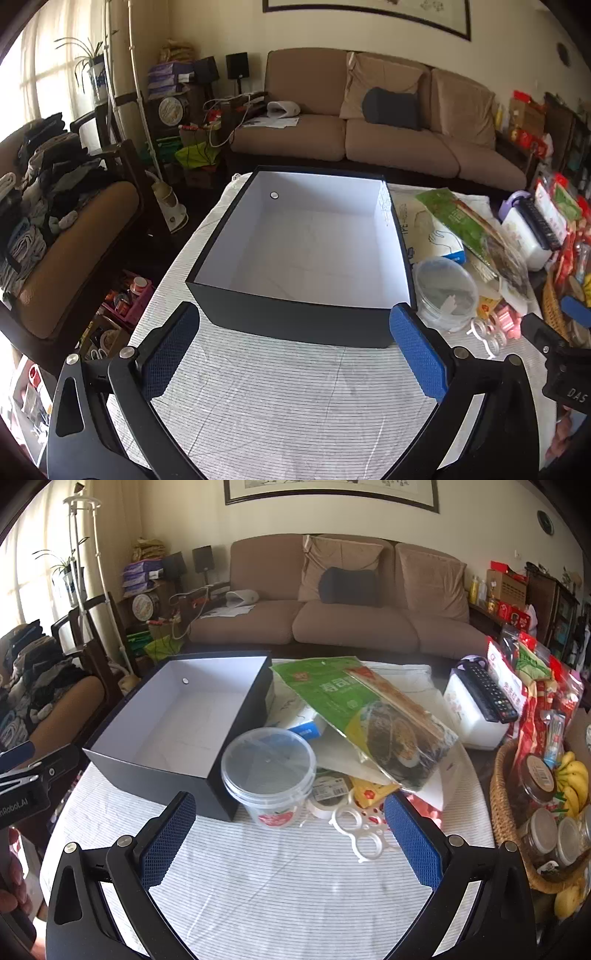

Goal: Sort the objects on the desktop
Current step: 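Move the right tool toward the stack of clear plastic tubs, then grasp the clear plastic tub rim with the right tool and lift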

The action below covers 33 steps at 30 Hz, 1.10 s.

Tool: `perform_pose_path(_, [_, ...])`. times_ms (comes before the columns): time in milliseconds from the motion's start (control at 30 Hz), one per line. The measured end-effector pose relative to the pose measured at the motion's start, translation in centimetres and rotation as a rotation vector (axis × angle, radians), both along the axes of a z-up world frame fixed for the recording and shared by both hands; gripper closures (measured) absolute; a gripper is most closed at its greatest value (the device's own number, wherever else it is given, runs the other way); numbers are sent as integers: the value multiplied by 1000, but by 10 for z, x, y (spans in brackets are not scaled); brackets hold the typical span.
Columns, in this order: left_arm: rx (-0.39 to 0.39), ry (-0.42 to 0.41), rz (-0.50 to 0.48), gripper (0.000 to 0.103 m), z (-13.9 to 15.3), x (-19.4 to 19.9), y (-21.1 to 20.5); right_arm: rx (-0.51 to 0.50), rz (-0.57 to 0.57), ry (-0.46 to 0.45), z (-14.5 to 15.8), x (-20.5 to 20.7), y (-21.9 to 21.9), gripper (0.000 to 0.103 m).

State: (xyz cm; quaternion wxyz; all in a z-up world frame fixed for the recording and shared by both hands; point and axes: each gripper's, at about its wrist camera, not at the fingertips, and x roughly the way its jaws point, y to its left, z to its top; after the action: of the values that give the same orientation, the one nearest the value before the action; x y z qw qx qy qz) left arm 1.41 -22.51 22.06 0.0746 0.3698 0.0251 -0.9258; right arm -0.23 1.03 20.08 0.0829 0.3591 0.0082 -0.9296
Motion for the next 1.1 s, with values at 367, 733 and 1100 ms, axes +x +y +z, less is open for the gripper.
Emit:
perform_pose_path(367, [82,0,-23,0,-40,3,-6,-106,63,38,-36,-11,21,0])
perform_pose_path(733, [118,-8,-59,0,-97,-7,27,-40,146,32,-112,-31,3,0])
perform_pose_path(1100, [204,-36,-57,0,-109,-29,9,-62,195,86,-140,-73,-4,0])
